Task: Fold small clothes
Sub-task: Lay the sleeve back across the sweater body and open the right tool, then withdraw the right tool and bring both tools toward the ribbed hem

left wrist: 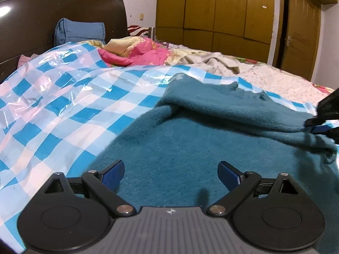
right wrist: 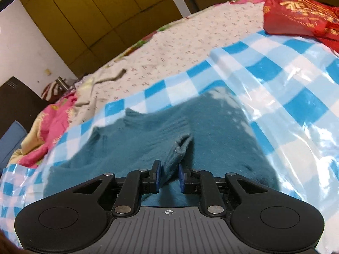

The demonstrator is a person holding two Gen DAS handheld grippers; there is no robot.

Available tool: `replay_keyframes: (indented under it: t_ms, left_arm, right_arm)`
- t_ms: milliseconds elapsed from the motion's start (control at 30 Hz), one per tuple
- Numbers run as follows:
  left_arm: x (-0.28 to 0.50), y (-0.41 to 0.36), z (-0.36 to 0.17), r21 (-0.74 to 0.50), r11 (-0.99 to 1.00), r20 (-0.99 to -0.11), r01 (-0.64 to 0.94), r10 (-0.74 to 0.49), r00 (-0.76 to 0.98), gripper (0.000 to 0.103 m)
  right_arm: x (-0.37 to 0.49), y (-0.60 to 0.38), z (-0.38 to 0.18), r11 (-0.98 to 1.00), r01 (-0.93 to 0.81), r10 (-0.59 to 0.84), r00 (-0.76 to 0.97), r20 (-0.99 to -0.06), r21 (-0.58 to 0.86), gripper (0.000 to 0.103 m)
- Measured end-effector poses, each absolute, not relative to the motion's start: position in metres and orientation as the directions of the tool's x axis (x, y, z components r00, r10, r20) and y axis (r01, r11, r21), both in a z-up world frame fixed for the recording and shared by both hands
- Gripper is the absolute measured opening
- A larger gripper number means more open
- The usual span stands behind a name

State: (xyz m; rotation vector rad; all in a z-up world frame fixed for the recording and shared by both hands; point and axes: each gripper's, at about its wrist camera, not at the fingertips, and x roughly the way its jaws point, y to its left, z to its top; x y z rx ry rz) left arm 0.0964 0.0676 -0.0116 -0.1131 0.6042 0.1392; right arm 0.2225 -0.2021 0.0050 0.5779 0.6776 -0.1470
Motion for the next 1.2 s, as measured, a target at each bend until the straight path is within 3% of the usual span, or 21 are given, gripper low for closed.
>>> replay_keyframes:
  t_ms: [233,500,833,967,1200]
  left_arm:
    - [0.097,0.077,-0.015,-0.028,0.974,-0.621,-0.225,0.160,0.767,0.103]
    - [0.083,0.076,-0.013,0.059,0.974,-0.638,-0.221,0.207,0.742,0.103]
    - [0.056,0.059,-0.009,0.166,0.981,-0.695,-0.103,0.190,0.693,0.103]
    - [0.041,0.051,-0.004,0.228,0.972,-0.690,-0.054,0.201,0.695,0.103]
    - [0.027,0.056,0.001,0.226,0.973,-0.714,-0.038,0.192,0.674,0.103]
  right_arm:
    - [0.199,-0.211,0.019,0.878,0.317,-0.022,0.775,-0.632,0.359,0.020]
    - [0.132,-0.221,0.020,0.907,0.191,0.114,0.747,-0.655,0.376,0.020]
    - [0.036,-0.204,-0.007,0.916,0.050,0.272,0.651,-0.709,0.398,0.020]
    - [0.005,-0.206,-0.009,0.916,0.016,0.294,0.652,-0.699,0.400,0.025]
    - [-0.027,-0.216,-0.013,0.902,0.021,0.310,0.664,-0.680,0.432,0.025]
